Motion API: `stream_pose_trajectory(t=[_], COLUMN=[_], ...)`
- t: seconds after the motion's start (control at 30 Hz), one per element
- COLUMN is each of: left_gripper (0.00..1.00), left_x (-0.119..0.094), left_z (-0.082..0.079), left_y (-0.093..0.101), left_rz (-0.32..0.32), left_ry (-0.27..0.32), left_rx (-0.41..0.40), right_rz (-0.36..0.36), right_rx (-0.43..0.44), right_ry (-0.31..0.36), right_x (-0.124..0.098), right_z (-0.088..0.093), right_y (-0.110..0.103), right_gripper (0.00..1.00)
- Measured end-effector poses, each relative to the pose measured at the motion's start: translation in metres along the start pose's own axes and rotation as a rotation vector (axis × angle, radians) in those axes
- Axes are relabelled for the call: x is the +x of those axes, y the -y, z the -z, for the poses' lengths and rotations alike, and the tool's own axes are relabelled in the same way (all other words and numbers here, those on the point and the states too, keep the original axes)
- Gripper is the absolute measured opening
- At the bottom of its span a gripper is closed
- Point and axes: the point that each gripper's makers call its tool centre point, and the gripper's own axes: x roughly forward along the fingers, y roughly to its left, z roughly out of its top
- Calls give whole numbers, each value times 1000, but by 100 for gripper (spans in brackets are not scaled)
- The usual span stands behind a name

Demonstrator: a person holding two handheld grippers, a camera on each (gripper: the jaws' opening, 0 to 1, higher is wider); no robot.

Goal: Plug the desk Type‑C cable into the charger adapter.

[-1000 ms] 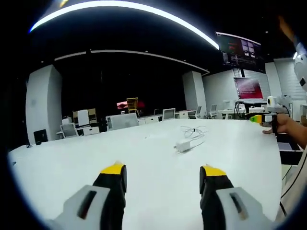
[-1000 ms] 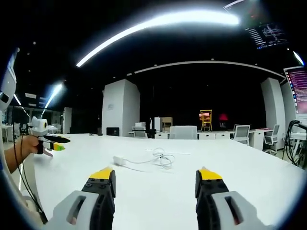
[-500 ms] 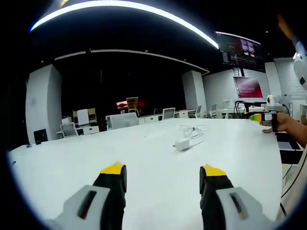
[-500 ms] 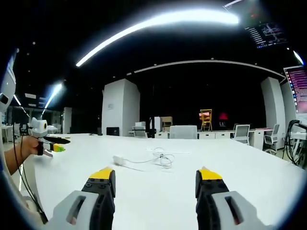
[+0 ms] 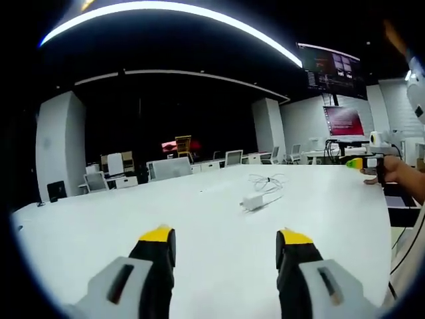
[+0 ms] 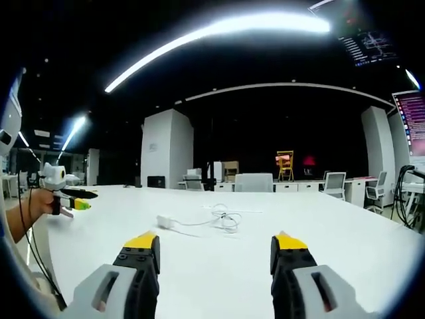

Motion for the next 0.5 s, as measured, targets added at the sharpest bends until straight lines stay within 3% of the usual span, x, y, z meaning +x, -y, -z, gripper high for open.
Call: stream_pose_trajectory(t=[0.5], left_gripper=[61], left_x=[2], left_z=[2], left_y=[2], left_rz=[0], left_ry=[-8], left_rx=[16], right_rz=[-1], right_rx=[-1], right_ry=[-12], right_x=[0], right_z=[3], right_y=[0], right_gripper=[68])
